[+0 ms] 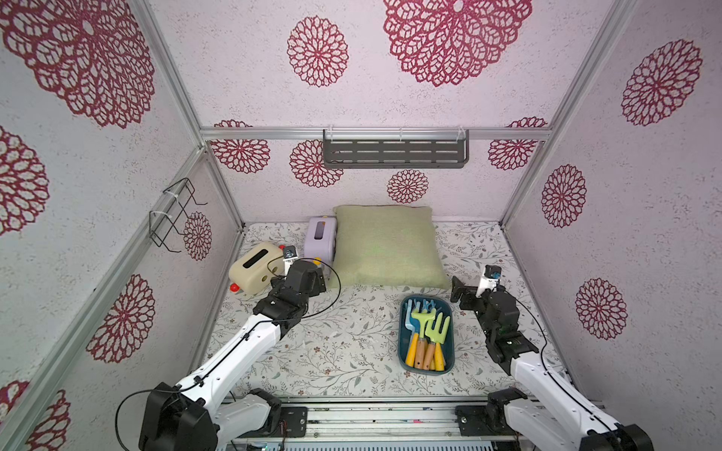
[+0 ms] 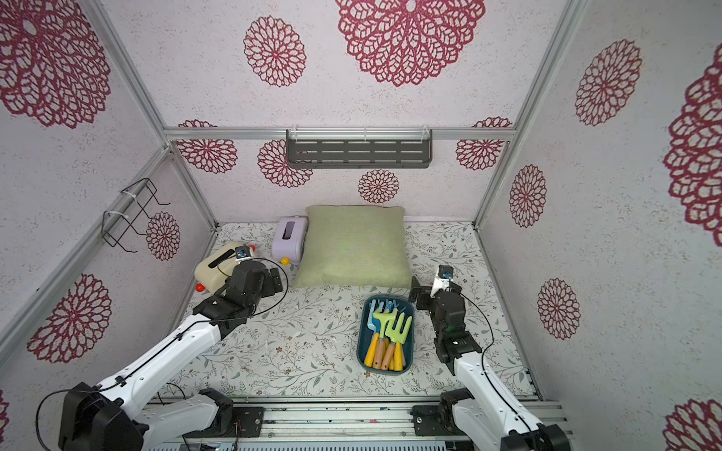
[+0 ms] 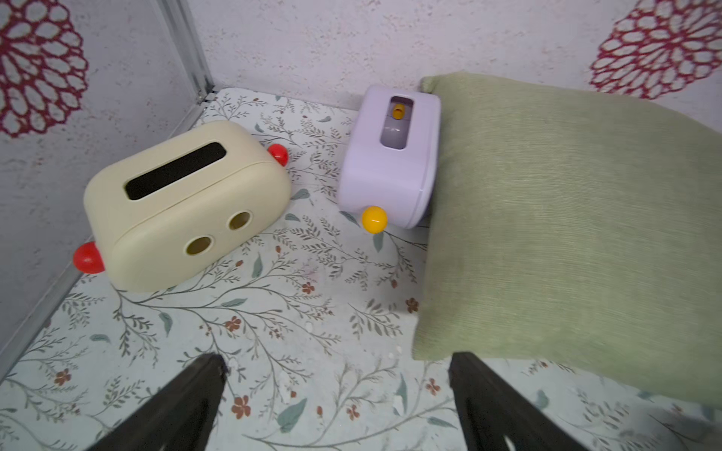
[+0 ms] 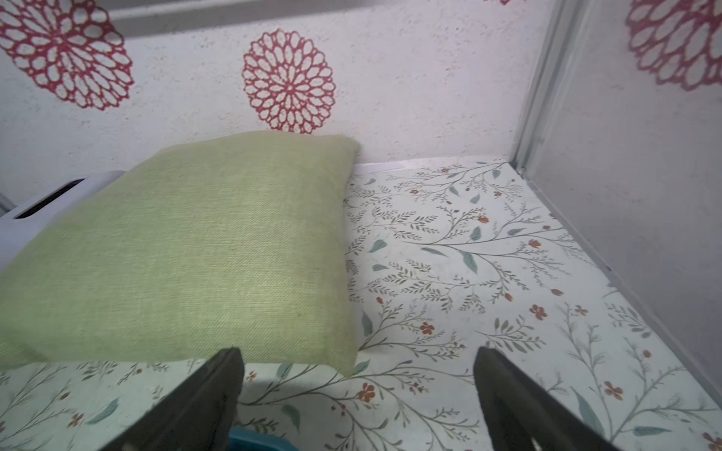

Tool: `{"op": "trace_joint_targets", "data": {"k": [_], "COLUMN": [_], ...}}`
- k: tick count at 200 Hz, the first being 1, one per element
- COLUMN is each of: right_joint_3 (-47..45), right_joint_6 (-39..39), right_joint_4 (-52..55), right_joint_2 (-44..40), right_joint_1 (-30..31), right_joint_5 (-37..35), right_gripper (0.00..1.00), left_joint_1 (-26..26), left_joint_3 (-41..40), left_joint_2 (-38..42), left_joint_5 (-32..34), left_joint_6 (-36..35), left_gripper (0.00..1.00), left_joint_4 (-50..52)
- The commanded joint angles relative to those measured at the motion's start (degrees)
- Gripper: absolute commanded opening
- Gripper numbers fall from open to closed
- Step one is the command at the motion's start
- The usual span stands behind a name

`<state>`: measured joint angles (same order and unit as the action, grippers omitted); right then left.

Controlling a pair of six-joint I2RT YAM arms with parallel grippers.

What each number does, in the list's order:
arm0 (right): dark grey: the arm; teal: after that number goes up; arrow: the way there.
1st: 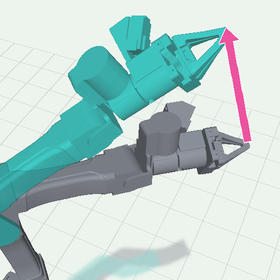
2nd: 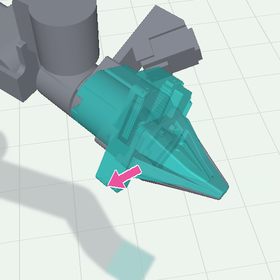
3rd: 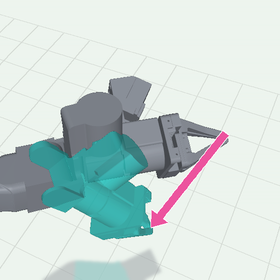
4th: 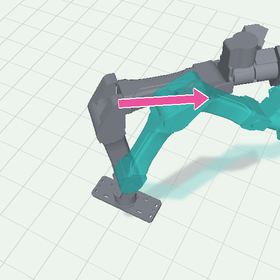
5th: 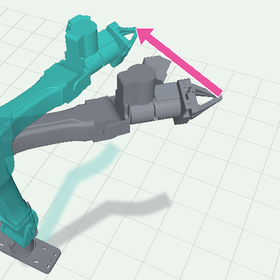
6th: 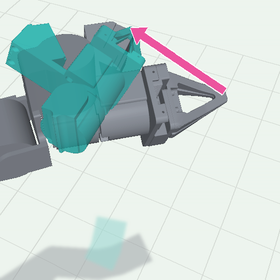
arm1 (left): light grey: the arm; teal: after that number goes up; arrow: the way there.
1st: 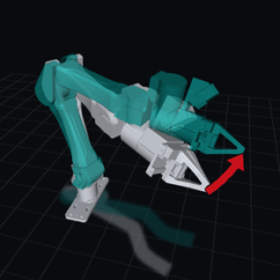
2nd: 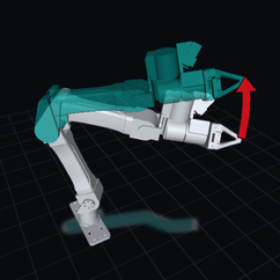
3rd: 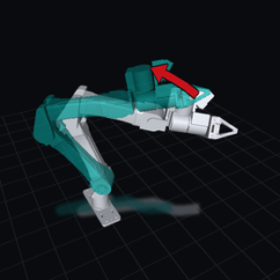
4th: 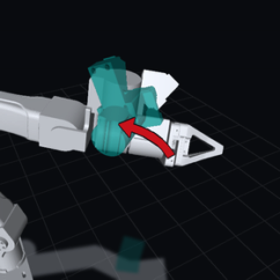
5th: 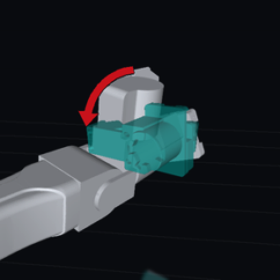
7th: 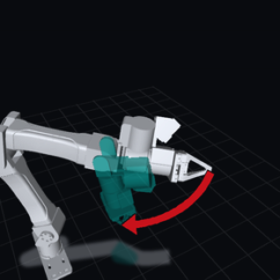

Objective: Put the rake into the storage box
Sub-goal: Reset both arms

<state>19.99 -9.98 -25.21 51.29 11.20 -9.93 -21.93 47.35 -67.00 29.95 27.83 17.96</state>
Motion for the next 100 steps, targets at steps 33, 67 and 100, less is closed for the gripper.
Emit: {"op": "trace_joint_targets", "data": {"k": [33,67,100], "right_joint_3": [-10.1,-13.8,-16.6], "right_joint_6": [-0.7,-1.7,-2.8], "right_joint_4": [-19.9,-28.1,-39.3], "right_joint_2": [0.4,4.9,12.5], "right_joint_1": [-9.7,-10.1,-10.0], "right_joint_5": [0.1,-3.1,-4.2], "right_gripper": [0.99,0.99,0.99], "left_joint_1": [12.7,17.7,21.9], "left_joint_3": [-13.2,-17.6,-26.8], "left_joint_2": [3.3,6.8,9.1], "left_joint_5": [-6.3,-9.3,-11.0], "left_joint_6": [-9.1,-12.4,-18.3], "left_gripper": [0.97,0.97,0.98], "left_joint_4": [-18.2,-23.4,-38.4]}}
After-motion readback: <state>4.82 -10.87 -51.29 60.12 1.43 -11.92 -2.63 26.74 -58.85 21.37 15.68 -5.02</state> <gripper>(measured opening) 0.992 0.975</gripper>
